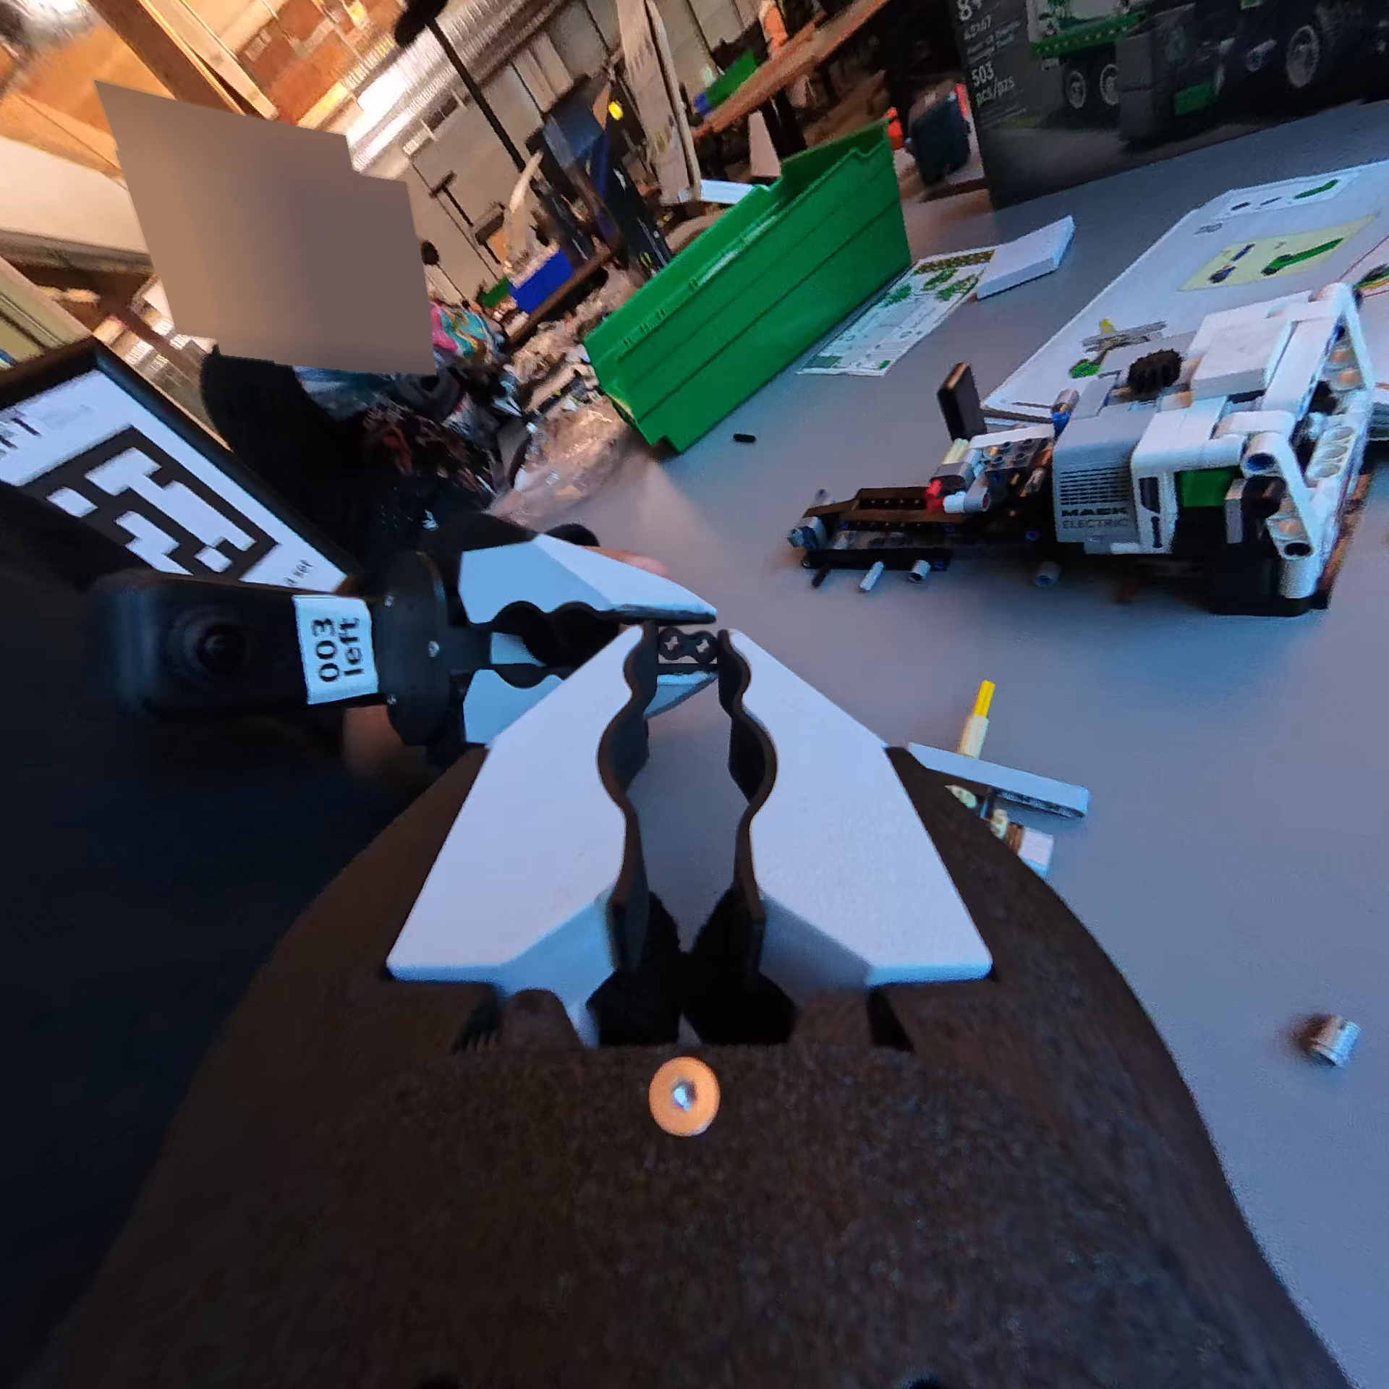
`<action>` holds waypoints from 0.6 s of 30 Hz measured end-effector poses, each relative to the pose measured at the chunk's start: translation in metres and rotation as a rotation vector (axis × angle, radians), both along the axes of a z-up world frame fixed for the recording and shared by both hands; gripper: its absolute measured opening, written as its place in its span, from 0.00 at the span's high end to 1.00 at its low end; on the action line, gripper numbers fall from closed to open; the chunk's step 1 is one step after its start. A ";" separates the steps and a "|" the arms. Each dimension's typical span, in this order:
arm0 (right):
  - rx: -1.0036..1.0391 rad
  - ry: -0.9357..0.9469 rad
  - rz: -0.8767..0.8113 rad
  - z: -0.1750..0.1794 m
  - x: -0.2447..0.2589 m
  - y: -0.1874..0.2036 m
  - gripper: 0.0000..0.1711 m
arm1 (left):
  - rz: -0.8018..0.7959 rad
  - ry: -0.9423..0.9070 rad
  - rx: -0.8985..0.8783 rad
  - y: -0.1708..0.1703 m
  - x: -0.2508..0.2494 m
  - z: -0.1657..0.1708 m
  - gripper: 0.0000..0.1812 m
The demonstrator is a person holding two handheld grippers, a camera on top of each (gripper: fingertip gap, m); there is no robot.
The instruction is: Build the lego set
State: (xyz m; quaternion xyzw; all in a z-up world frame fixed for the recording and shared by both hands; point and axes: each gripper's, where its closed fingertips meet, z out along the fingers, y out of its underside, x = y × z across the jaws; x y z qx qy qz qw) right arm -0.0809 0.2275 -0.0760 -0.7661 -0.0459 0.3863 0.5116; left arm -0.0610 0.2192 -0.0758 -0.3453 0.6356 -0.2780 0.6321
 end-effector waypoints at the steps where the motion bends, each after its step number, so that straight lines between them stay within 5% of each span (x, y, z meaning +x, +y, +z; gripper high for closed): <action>1: -0.001 0.023 0.015 0.002 0.000 -0.002 0.92 | -0.002 -0.010 -0.009 -0.001 0.000 0.002 0.96; 12: 0.034 0.098 0.320 0.007 -0.011 -0.027 0.92 | -0.184 -0.026 0.001 -0.025 -0.009 0.007 0.98; 18: 0.132 0.129 0.326 0.029 -0.007 -0.028 0.85 | -0.323 -0.074 -0.198 -0.022 -0.018 0.025 0.99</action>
